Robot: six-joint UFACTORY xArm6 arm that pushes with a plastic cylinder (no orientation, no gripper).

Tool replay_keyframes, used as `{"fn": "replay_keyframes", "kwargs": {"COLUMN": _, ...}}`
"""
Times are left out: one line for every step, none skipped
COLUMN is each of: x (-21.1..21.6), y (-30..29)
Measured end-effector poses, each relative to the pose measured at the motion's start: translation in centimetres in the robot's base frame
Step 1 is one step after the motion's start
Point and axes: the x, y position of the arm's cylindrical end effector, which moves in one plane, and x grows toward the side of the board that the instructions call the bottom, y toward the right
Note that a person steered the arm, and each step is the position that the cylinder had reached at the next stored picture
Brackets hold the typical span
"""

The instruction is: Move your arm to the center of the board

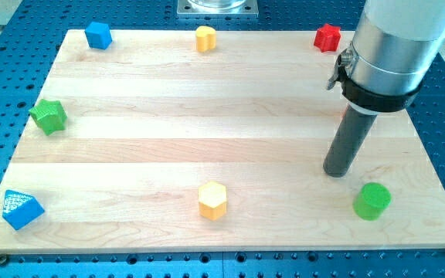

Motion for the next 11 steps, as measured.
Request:
{"fn": "replay_keyframes", "kwargs": {"x": 0.0, "y": 0.0}}
{"fn": "replay_keyframes", "kwargs": {"x": 0.0, "y": 0.0}}
{"fn": "replay_keyframes", "kwargs": {"x": -0.3, "y": 0.0}}
{"fn": "replay_keyframes", "kwargs": {"x": -0.3, "y": -0.6}}
{"fn": "replay_keyframes", "kwargs": {"x": -0.3, "y": -1.0}}
{"fn": "replay_keyframes", "kwargs": {"x": -0.3, "y": -2.0}}
{"fn": "replay_keyframes", "kwargs": {"x": 1.1, "y": -5.1}}
{"fn": "replay_keyframes", "kwargs": {"x": 1.4, "y": -7.9}}
{"fn": "replay_keyframes", "kwargs": {"x": -3.2, "y": -7.9}}
{"fn": "replay_keyframes", "kwargs": {"x": -8.3, "y": -11.8}}
{"fn": "replay_keyframes", "kwargs": {"x": -12.0, "y": -19.6}}
